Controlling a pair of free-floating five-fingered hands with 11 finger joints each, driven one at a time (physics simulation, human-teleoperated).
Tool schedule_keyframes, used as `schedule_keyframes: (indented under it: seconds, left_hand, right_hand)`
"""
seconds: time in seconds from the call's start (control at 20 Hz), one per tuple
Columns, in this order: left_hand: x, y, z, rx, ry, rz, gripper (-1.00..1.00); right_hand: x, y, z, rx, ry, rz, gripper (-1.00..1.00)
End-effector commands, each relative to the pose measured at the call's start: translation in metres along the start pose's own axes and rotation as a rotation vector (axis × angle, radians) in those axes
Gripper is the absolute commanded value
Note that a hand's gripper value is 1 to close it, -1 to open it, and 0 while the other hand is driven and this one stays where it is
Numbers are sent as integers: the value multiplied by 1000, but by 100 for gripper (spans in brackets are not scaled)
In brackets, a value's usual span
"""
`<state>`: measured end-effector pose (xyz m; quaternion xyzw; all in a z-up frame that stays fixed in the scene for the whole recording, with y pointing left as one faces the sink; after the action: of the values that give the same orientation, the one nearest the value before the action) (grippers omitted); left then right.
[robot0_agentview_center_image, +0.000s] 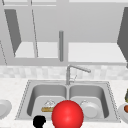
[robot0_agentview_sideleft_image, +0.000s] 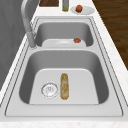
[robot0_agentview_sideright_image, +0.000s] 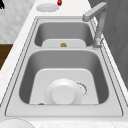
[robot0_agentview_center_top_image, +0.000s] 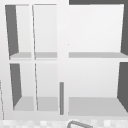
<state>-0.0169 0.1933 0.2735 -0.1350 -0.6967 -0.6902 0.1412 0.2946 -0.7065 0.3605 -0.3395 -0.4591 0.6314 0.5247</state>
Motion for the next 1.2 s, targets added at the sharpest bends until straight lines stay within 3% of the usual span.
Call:
schedule_keyframes:
  seconds: [0.0,0.75,1.15]
  left_hand:
    - [0,0,0,0,0,0,0]
    - [0,0,0,0,0,0,0]
    - [0,0,0,0,0,0,0]
  right_hand:
    - [5,9,21,7,48,-14,-100]
    - [42,69,88,4,66,27,-100]
    - [75,91,106,12,79,42,-100]
